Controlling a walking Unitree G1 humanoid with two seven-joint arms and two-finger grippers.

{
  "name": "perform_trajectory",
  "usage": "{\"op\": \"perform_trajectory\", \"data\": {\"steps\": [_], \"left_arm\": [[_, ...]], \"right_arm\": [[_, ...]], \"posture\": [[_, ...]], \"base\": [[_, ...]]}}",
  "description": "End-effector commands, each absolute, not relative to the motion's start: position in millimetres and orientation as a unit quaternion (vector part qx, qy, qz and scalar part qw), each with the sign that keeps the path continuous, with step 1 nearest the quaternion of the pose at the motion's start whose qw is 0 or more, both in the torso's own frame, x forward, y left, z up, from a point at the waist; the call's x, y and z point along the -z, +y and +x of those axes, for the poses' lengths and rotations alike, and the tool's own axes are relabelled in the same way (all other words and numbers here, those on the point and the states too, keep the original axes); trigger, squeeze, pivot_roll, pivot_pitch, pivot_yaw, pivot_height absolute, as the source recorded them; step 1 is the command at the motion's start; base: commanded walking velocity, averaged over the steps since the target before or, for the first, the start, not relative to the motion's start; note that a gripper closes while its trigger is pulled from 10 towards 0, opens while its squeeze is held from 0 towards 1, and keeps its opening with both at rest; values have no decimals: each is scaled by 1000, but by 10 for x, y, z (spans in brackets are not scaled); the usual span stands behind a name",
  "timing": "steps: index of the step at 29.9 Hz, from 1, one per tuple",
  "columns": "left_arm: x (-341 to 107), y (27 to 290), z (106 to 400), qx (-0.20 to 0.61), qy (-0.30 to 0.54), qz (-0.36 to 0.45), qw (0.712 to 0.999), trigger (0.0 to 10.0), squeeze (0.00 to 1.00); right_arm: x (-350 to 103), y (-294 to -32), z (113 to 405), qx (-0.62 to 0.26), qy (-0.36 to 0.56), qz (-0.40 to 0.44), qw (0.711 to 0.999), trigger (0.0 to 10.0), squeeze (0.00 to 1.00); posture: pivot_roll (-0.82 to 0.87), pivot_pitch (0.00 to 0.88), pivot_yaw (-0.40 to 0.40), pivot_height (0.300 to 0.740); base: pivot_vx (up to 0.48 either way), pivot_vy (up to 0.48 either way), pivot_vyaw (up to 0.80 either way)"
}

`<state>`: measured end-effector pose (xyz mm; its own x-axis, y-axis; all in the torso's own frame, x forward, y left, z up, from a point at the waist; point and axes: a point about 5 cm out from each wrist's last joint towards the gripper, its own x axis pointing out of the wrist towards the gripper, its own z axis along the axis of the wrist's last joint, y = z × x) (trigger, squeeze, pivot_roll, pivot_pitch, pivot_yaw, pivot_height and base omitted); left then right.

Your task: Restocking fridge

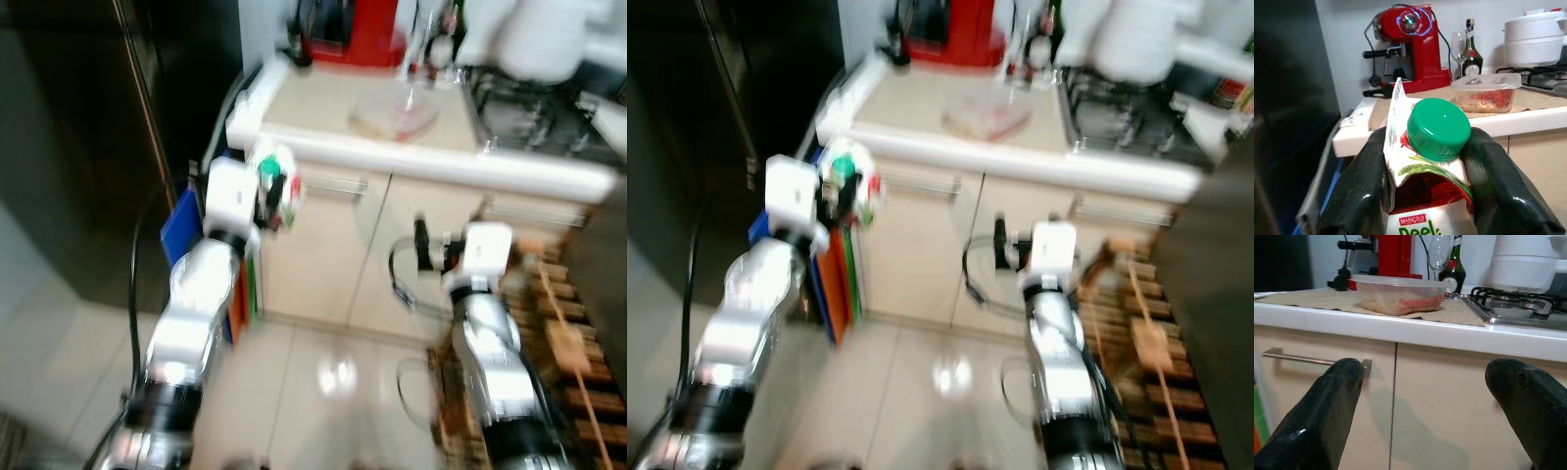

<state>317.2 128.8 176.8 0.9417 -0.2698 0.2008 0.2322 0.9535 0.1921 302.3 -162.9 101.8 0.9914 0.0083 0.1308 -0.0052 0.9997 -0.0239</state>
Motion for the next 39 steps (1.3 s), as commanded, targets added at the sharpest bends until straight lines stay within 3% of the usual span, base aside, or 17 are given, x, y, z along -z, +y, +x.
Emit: {"op": "perform_trajectory", "data": {"steps": [1,19,29,31,39], "left_arm": [[-1797,1250,3171,136,-120,77,980,10000,0],[-1784,1230,3157,148,-121,80,978,10000,0],[-1777,1144,3077,188,-136,68,970,10000,0],[-1765,1138,3063,190,-137,58,971,10000,35],[-1712,1082,3029,200,-130,54,970,10000,0]], "right_arm": [[-1035,-1665,3026,0,-69,-13,998,10000,35],[-1012,-1673,3009,-1,-64,-15,998,10000,35],[-1007,-1720,3005,8,-64,-17,998,10000,35],[-1011,-1731,3002,11,-65,-16,998,10000,35],[-963,-1733,2970,10,-55,-13,998,10000,35]], "posture": [[18,0,-37,740],[13,0,-34,740],[7,0,-33,740],[6,0,-34,740],[7,0,-36,740]], "base": [[-247,0,0],[-248,0,0],[0,0,0],[0,-347,0],[253,-405,0]]}}
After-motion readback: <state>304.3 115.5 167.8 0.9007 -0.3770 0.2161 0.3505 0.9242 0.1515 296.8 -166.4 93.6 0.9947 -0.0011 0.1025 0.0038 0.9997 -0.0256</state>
